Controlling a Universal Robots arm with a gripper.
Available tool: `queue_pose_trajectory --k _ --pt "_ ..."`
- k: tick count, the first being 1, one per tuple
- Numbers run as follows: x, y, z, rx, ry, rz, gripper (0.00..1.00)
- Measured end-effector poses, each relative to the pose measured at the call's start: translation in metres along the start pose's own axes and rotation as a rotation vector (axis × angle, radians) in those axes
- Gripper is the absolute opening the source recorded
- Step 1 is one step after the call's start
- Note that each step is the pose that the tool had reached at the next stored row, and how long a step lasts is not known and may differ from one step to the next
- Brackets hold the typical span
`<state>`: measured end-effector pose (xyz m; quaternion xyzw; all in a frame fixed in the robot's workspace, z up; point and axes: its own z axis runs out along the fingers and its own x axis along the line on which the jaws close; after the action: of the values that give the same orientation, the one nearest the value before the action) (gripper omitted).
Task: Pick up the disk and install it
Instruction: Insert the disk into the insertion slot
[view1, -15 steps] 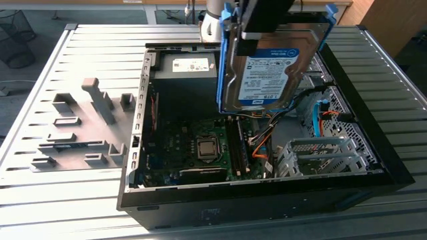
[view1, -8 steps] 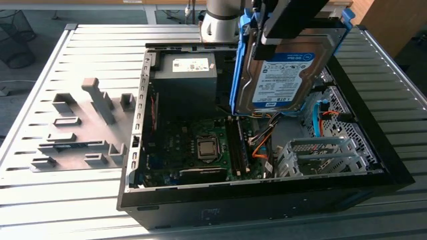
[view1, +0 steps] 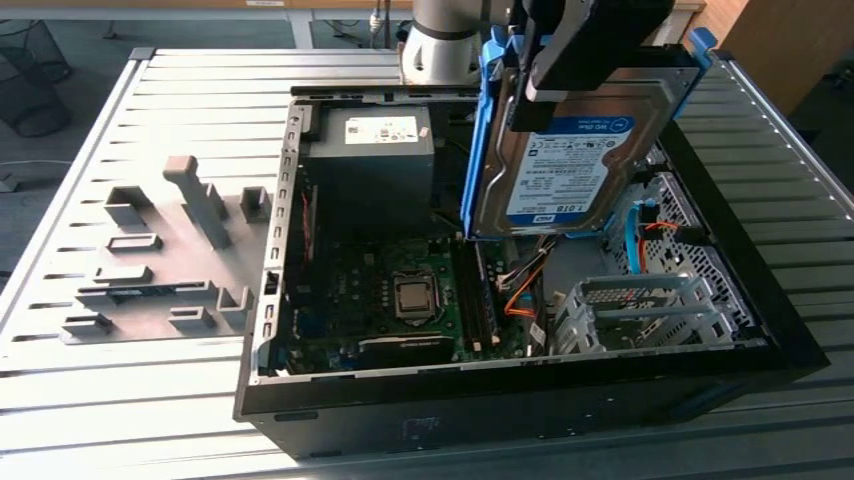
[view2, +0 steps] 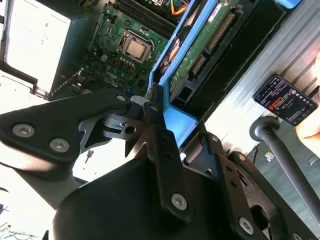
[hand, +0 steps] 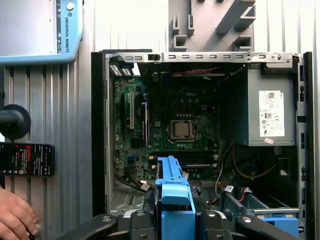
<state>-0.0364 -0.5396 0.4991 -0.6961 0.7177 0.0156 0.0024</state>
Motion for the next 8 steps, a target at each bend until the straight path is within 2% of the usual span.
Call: queue_pose_trajectory --k 8 --pt "0.0008 -0.0001 0.0000 0.0000 0.0001 0.000 0.37"
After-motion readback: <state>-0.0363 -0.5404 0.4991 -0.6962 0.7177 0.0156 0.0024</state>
